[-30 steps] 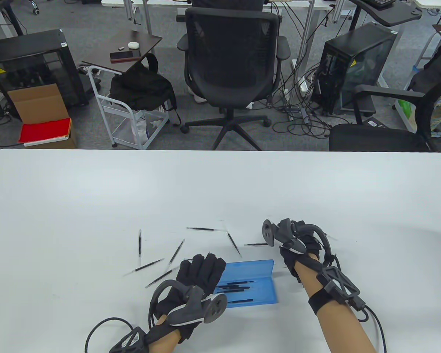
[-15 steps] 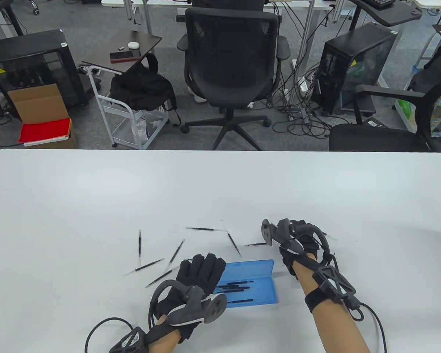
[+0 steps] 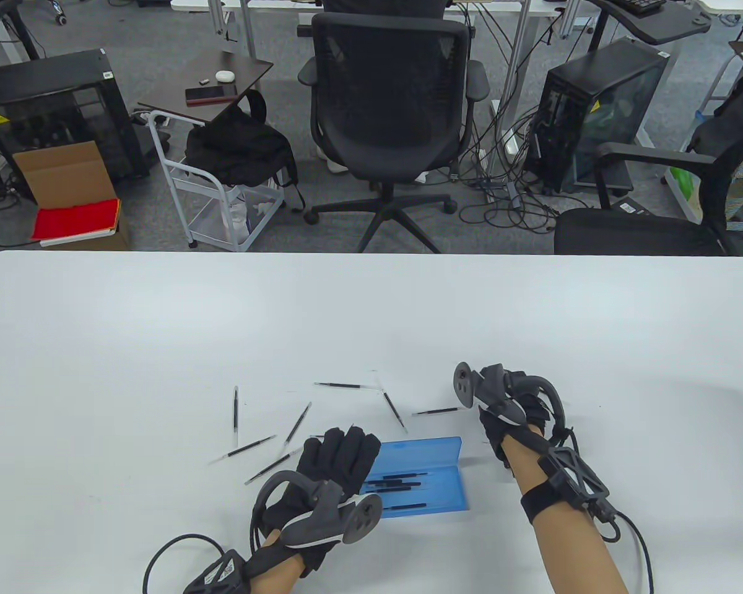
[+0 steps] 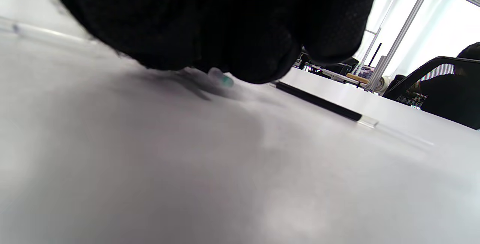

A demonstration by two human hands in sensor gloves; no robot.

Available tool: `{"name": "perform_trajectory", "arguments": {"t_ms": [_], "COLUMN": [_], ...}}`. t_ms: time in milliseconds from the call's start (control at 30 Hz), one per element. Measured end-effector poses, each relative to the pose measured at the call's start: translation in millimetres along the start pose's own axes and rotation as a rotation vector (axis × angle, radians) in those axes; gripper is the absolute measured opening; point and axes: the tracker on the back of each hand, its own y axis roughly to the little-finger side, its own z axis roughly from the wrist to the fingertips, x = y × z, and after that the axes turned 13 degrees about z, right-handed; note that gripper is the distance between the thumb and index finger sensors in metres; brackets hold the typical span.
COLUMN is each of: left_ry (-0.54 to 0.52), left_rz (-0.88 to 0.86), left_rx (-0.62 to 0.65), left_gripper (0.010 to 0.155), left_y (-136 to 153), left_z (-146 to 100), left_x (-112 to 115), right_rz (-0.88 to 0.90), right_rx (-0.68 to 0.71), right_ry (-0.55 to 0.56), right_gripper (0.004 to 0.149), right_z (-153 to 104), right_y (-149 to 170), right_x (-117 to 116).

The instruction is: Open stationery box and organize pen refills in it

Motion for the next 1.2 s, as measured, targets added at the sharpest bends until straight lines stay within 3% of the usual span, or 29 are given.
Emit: {"name": "perform_trajectory", "arguments": {"t_ms": [300,433,600,733,900,1200], "left_ry": [0.001,0.002,0.003,0.004,0.004,0.005], "left_rz": [-0.003,-0.001,0.001,0.003,0.001,-0.011], "left_rx": [0.000,0.000,-0.003,-0.005,-0.005,-0.004], "left_gripper": [0.121,0.121,0.122,0.122,0.122,0.122], "left_y": [0.0,0.1,0.1,-0.2,-0.1,0.0], "left_z": [0.1,0.4,0.4,0.2,0.3,0.6], "left_x": [0.3,0.4,0.4,0.4,0.4,0.9], "right_rz": [0.133,0.188,0.167,0.104,-0.010,-0.080], "right_rx": [0.178,0.344,0.543,0.657,0.756,0.774], "right_ry": [0.129,0.190,0.243,0.252,0.188,0.125], "right_gripper": [0.057,0.057,0.057,0.057,0.058,0.057], "right_z": [-33.4,-71.7,-124.9,-157.2,-177.5,-173.9], "right_y": [9.1,-2.7,-29.0,-49.8,-73.8,-100.3], "right_x": [47.5,70.6,83.0,77.2,44.9,13.1]}}
